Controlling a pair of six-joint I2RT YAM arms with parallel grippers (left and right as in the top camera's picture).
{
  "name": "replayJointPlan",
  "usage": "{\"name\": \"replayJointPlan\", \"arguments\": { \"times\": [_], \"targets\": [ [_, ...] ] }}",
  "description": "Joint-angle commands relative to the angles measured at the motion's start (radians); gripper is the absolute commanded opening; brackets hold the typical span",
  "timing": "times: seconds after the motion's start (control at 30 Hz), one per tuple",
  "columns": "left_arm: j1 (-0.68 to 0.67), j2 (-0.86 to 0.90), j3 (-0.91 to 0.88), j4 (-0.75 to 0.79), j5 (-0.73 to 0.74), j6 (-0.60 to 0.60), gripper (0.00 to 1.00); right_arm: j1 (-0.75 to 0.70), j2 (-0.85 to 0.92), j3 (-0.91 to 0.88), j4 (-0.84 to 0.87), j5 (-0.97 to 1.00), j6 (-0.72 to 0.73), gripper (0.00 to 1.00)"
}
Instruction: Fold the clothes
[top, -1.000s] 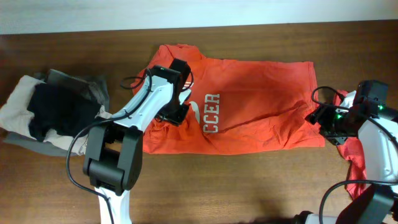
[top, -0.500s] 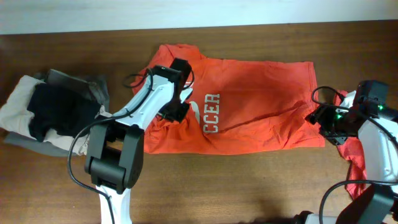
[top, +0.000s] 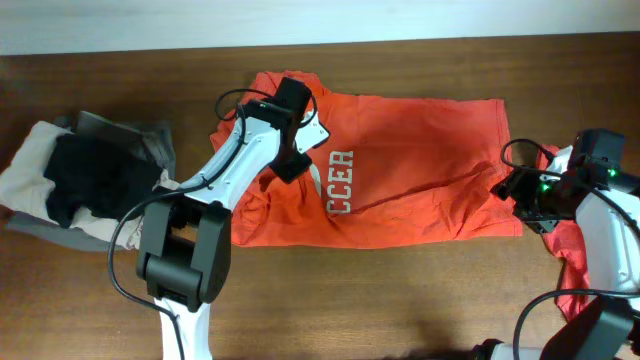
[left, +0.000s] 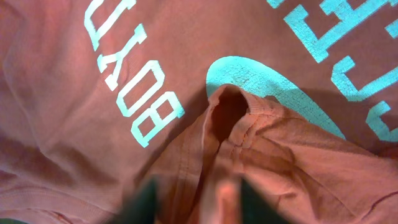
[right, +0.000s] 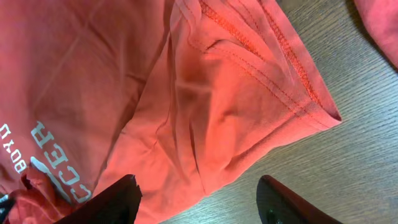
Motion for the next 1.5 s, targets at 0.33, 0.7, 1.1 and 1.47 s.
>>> {"name": "replayJointPlan", "arguments": {
  "times": [0.33, 0.7, 1.1, 1.47],
  "targets": [
    [-0.004, 0.011, 0.341, -0.375, -0.219, -0.223, 0.98, -0.001, -0.011, 0.019, -0.006, 0.009, -0.001, 0.65],
    [0.029, -0.130, 0.412, -0.702, -0.468, -0.599, 0.78, 0.000, -0.102, 0.019, -0.024, -0.010, -0.075, 0.64],
    [0.108, -0.631, 0.010, -0.481, -0.253, -0.634, 0.80, 0.000, -0.526, 0.019, -0.097, -0.027, -0.075, 0.84],
    [0.135, -0.535, -0.571, 0.179, -0.010, -0.484, 0.92, 0.000, -0.484, 0.018, -0.212, -0.078, -0.178, 0.89]
  ]
}}
